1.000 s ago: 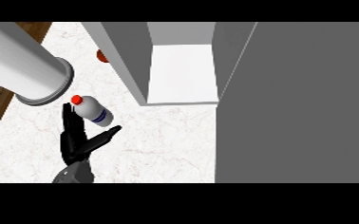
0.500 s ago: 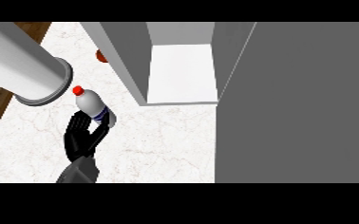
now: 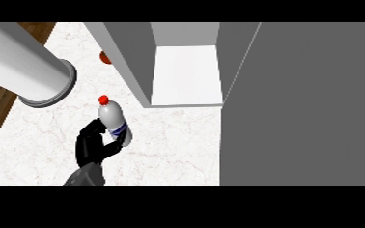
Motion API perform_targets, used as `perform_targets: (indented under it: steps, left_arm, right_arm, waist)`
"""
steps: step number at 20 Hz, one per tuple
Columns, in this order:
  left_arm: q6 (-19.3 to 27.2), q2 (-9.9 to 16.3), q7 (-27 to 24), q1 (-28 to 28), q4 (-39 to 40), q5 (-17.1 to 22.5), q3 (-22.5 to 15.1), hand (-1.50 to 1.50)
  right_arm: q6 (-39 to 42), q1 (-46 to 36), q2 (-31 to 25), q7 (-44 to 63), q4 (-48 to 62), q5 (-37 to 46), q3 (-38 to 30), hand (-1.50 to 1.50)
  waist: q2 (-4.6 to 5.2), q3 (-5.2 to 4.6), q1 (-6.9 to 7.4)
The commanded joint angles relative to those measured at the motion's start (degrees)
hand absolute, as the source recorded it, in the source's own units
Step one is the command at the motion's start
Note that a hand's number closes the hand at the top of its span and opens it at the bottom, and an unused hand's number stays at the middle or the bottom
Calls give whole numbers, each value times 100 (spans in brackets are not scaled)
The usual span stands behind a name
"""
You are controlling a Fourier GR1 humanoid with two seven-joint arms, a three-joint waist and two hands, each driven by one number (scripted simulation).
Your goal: Pick up the bottled water, place it into the cabinet and close the cabinet
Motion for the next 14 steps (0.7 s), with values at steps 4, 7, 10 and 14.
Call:
perform_targets:
  steps: [4,7,10,14]
  left_arm:
    - [-747,-371,-309,468,-158,-603,-856,150]
    - [-682,-390,-113,311,-288,-252,-1139,150]
    - [-666,-395,350,309,-684,96,-1474,150]
    - [-478,-402,902,279,-1252,519,-1911,150]
  right_arm:
    - [-163,-216,78,378,-406,-124,79,-150]
    - [-56,104,-31,385,-633,-224,61,-150]
    - [-169,-119,119,372,-316,-204,120,-150]
    - [-34,141,-37,481,-513,-366,-51,-150]
  waist:
    - [9,-36,108]
    - [-8,-36,50]
    - [-18,-31,88]
    - [-34,-27,82]
